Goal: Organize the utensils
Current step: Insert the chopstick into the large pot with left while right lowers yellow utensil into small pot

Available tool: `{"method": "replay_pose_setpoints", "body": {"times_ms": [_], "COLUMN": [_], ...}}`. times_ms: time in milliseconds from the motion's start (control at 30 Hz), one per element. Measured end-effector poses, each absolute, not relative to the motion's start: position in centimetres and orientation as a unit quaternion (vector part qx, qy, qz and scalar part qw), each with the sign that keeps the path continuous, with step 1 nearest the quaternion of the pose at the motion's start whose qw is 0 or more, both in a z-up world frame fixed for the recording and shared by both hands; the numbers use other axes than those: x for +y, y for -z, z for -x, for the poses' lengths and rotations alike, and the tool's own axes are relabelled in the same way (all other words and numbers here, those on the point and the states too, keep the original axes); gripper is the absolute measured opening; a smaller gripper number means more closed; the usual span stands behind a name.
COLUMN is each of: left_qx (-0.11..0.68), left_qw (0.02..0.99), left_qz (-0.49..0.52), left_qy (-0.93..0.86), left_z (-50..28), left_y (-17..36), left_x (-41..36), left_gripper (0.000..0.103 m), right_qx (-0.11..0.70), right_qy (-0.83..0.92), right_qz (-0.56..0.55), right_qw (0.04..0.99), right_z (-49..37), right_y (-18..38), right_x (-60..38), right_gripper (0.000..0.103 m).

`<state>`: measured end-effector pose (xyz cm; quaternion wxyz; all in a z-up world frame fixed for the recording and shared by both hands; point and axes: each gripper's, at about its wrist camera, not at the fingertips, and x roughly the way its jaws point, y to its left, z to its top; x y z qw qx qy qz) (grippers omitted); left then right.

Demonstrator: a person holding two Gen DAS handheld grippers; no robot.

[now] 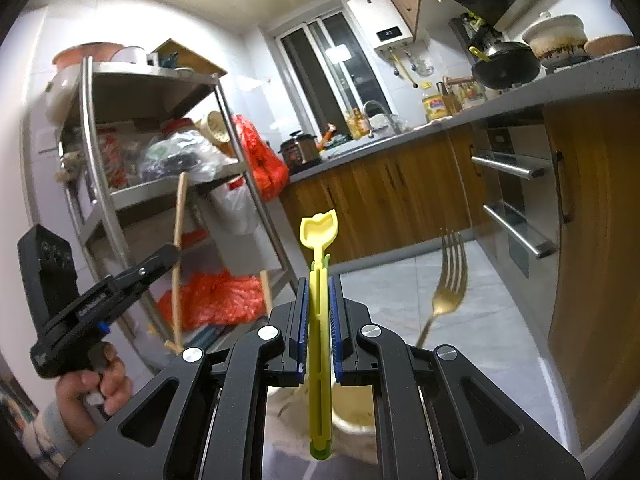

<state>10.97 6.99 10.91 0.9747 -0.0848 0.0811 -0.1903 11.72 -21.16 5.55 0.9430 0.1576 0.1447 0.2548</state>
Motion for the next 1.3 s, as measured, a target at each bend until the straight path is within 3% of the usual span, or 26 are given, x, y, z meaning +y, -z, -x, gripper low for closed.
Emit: {"method": "replay_pose_setpoints", "body": {"times_ms": [367, 833, 1300], "left_qx": [0.090, 0.119, 0.124], "left_qw": [0.970, 0.970, 0.971], "left_qz": [0.109, 0.064, 0.058], "left_qy": [0.196, 0.203, 0.195], "left_z": [-14.3, -13.6, -13.1], "left_y": [-9.1, -7.7, -8.4], "left_x": [4.6, 4.5, 4.6], "left_gripper": [0.005, 0.005, 0.007], "right_qx": [0.144, 0.120, 0.174], "right_qy": [-0.214, -0.195, -0.180], "right_qz": [-0.116, -0.075, -0.044], "right_qw": [0.959, 0.971, 0.967], "right_z": [-14.0, -14.2, -13.4], "right_y": [-3.1, -2.0, -1.6], "right_x": [-19.3, -18.1, -18.1], "right_gripper": [0.011, 0.011, 0.011]}}
